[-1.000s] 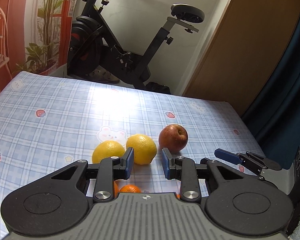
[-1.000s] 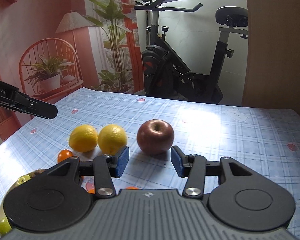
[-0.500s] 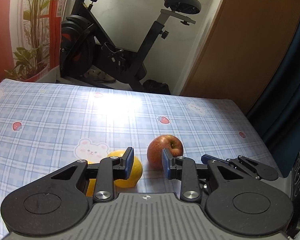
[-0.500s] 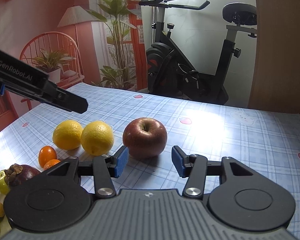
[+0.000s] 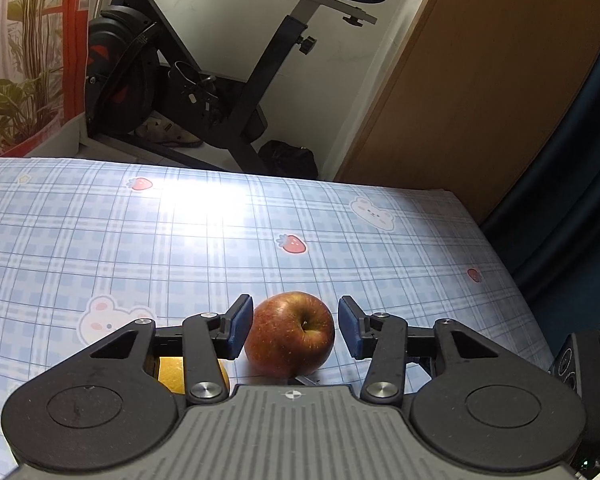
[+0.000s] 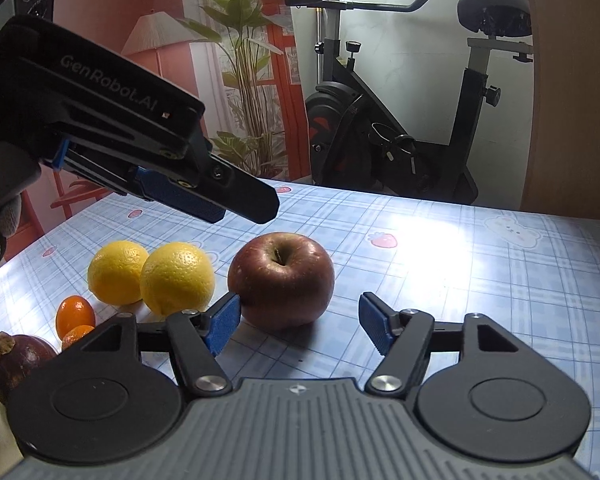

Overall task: Organize fruits
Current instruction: 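Move both grippers forward to the red apple, then close the right gripper on the red apple while the left gripper presses its top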

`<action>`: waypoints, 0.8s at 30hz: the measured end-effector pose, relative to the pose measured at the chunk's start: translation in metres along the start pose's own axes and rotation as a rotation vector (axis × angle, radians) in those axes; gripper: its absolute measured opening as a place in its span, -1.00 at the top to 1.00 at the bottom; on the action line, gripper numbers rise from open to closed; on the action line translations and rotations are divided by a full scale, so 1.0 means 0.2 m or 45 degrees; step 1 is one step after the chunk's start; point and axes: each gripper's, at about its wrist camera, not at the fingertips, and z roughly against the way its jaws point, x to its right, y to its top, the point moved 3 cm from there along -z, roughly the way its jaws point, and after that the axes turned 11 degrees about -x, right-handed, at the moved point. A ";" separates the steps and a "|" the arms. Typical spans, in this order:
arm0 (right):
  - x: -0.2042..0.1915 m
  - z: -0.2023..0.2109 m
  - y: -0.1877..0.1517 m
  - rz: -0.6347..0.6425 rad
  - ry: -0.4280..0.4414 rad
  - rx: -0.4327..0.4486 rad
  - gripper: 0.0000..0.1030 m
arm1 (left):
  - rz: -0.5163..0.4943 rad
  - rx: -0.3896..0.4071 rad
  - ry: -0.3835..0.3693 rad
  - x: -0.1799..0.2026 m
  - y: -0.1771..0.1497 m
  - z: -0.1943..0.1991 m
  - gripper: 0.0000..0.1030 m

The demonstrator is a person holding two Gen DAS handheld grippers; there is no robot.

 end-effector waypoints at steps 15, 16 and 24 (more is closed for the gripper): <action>-0.03 -0.12 0.07 0.027 0.060 -0.050 -0.33 | 0.044 -0.071 -0.024 -0.07 0.03 -0.13 0.07; -0.03 -0.12 0.07 0.023 0.064 -0.053 -0.33 | 0.046 -0.069 -0.025 -0.07 0.03 -0.13 0.06; -0.01 -0.12 0.07 0.000 0.072 -0.053 -0.31 | 0.045 -0.077 -0.025 -0.07 0.03 -0.14 0.22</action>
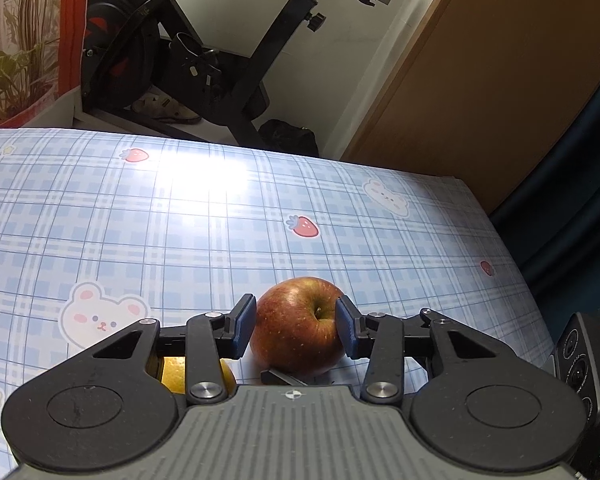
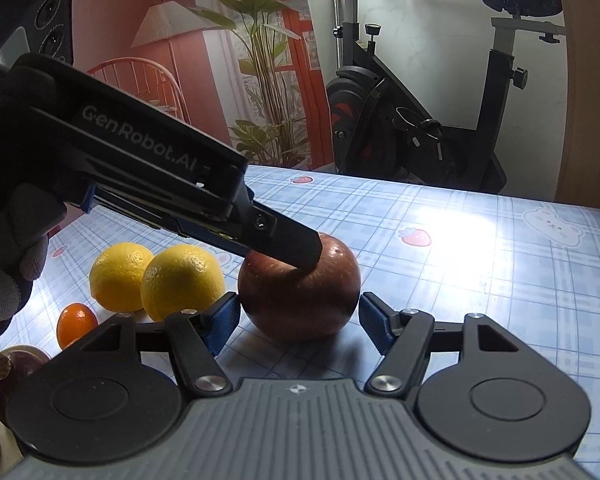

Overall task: Organize fruits
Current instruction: 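Close the right gripper on the red apple while the left gripper presses its top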

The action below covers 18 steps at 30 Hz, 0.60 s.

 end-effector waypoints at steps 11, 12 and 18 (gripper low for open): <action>-0.05 0.13 -0.06 -0.018 -0.018 0.018 -0.30 | -0.074 -0.040 -0.001 0.09 -0.08 0.10 0.27; -0.06 0.15 -0.06 -0.015 -0.020 0.013 -0.30 | -0.077 -0.040 -0.002 0.11 -0.10 0.12 0.26; -0.17 0.29 -0.07 -0.027 -0.020 0.017 -0.30 | -0.082 -0.023 -0.015 0.16 -0.19 0.27 0.27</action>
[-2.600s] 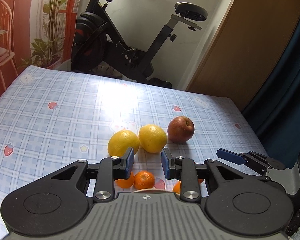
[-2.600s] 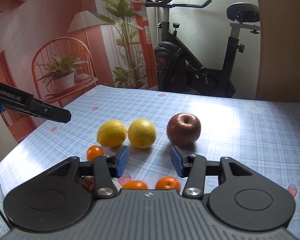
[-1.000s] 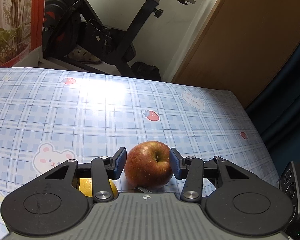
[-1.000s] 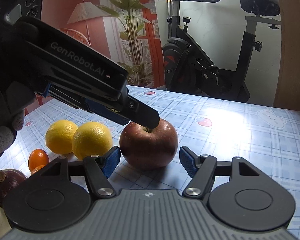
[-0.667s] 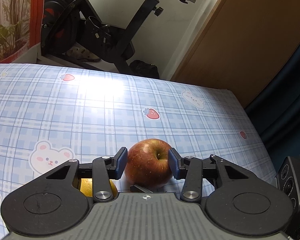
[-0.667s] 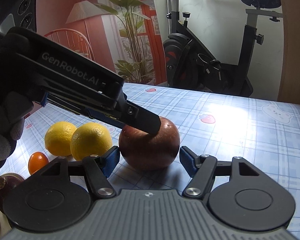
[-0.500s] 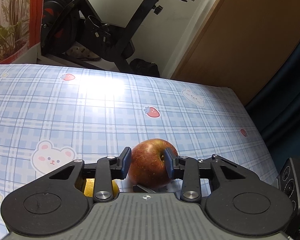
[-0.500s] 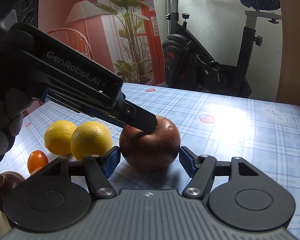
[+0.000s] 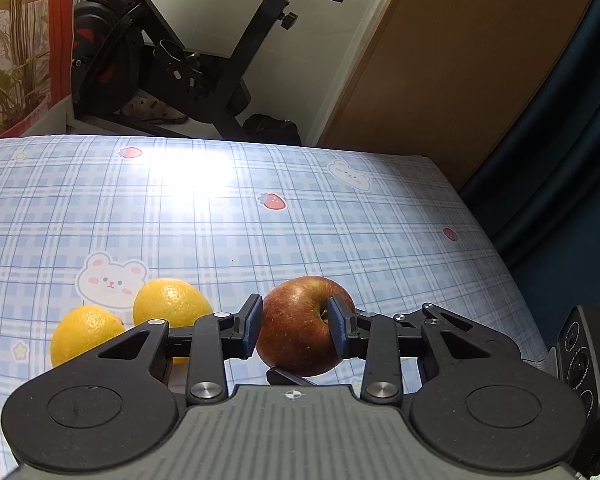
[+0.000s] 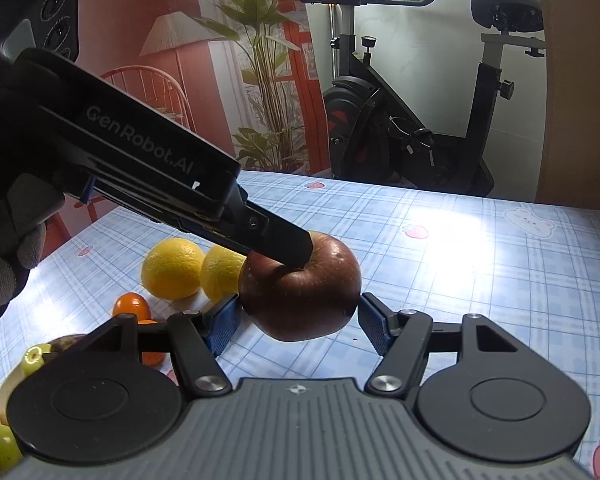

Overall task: Organize fruits
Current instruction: 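Carry the red apple onto the cream plate and open both grippers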

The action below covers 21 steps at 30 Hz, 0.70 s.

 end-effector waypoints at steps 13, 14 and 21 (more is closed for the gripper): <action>-0.32 0.21 -0.14 0.012 0.008 -0.011 -0.30 | 0.005 0.012 -0.028 -0.01 -0.33 0.28 0.26; -0.34 0.22 -0.15 0.010 0.011 -0.014 -0.30 | 0.007 0.011 -0.030 -0.01 -0.35 0.29 0.26; -0.46 0.26 -0.24 0.043 0.009 -0.071 -0.30 | 0.027 -0.012 -0.049 -0.04 -0.48 0.32 0.26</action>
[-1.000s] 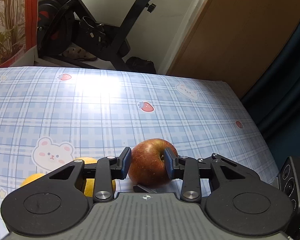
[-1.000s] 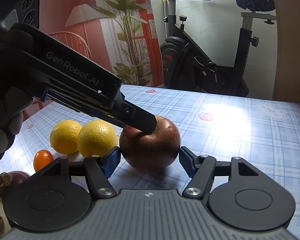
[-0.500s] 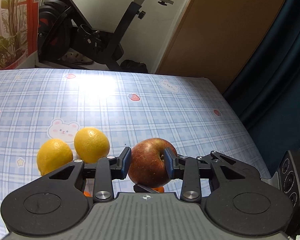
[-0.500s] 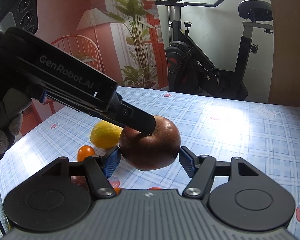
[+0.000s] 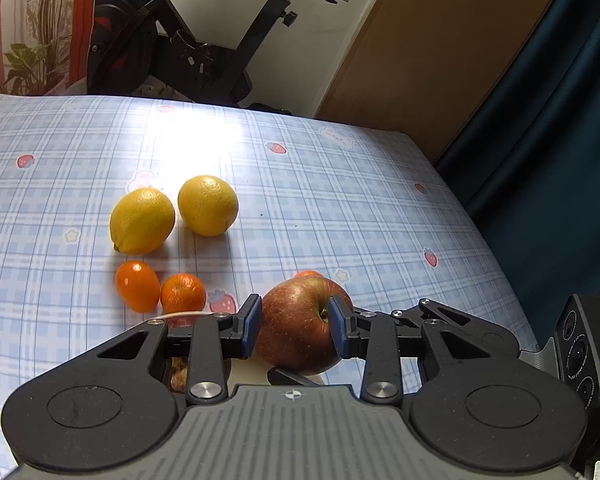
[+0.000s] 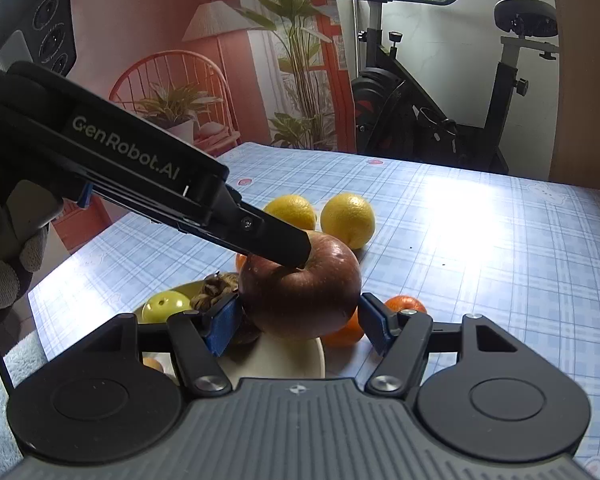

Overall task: Organize fruits
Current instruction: 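Carry the red apple onto the cream plate and open both grippers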

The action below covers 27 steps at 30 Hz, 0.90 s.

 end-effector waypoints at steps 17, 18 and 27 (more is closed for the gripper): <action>-0.11 -0.10 -0.11 0.051 -0.011 -0.104 -0.30 | 0.040 -0.092 0.009 -0.11 -0.13 -0.07 0.26; -0.11 -0.10 -0.12 0.058 -0.016 -0.102 -0.30 | 0.042 -0.090 0.010 -0.11 -0.13 -0.07 0.26; -0.13 -0.14 -0.13 0.081 -0.017 -0.118 -0.30 | 0.059 -0.091 0.018 -0.12 -0.15 -0.07 0.27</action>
